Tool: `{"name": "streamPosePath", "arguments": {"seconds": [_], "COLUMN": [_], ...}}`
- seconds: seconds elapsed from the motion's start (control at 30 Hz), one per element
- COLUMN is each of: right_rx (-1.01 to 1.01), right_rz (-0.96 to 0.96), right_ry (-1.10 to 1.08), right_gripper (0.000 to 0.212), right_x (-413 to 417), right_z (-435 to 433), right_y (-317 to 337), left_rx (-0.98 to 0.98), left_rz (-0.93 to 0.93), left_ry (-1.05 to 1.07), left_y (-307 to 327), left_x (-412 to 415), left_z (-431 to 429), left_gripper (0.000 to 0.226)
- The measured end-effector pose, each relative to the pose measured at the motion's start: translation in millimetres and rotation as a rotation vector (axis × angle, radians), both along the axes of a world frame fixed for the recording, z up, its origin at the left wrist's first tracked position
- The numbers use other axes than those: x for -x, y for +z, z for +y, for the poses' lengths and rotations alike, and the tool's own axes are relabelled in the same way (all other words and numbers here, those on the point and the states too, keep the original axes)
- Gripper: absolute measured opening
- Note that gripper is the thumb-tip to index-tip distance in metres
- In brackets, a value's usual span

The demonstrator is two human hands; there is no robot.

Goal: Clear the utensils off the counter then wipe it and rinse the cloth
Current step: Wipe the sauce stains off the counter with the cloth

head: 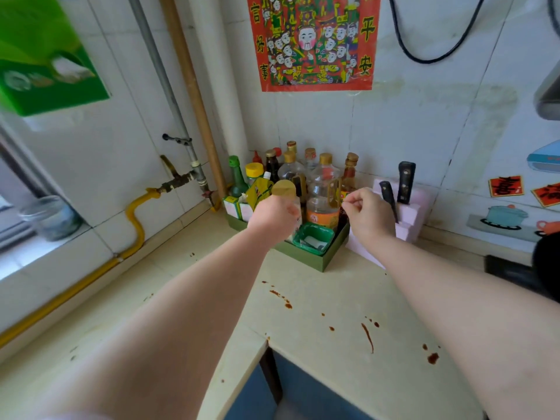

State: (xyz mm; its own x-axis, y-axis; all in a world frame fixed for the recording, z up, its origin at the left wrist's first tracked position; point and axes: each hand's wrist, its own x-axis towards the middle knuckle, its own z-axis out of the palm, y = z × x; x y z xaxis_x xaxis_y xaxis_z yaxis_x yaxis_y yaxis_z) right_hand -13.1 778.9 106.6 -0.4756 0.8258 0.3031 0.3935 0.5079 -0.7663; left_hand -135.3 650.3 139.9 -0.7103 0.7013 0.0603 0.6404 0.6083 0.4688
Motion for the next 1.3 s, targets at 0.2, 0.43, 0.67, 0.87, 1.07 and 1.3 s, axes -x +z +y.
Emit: {"name": "streamPosePath", "arguments": {"seconds": [0.2,0.43,0.67,0.87,1.07,1.3], "right_rx": [0.008,0.023,0.025,0.001,-0.045,-0.027], "right_rz": [-0.090,-0.225,-0.335,-0.433,-0.492,-0.612], "right_ry": [0.162,0.298,0.445,0.696,1.018,1.227], "right_gripper": [0.014,0.019,0.025,0.021,0.012,0.011], "right_x": [22.3,52.1,85.1,118.7,131.0,129.6], "right_z": [-79.8,-166.2,-247.6,-341.1,-418.1,-462.7], "right_y": [-19.0,-40.0,-51.7,-66.3,-70.7,-90.5], "left_rx": [0.026,0.037,0.042,0.065,0.048,0.152], "left_rz": [-0.033,-0.109,-0.166,-0.215,-0.280,-0.370], "left_ry": [0.062,0.203,0.368,0.578,0.837,1.058], "left_y": [-11.2,-33.1,-56.5,-74.1,-91.1,-103.5], "left_x": [8.6,26.5,41.1,37.9,12.8,-40.5], "left_z": [-72.8,-170.7,-278.8,-378.0,-450.4,-508.9], "left_gripper": [0.023,0.025,0.023,0.027,0.022,0.026]}}
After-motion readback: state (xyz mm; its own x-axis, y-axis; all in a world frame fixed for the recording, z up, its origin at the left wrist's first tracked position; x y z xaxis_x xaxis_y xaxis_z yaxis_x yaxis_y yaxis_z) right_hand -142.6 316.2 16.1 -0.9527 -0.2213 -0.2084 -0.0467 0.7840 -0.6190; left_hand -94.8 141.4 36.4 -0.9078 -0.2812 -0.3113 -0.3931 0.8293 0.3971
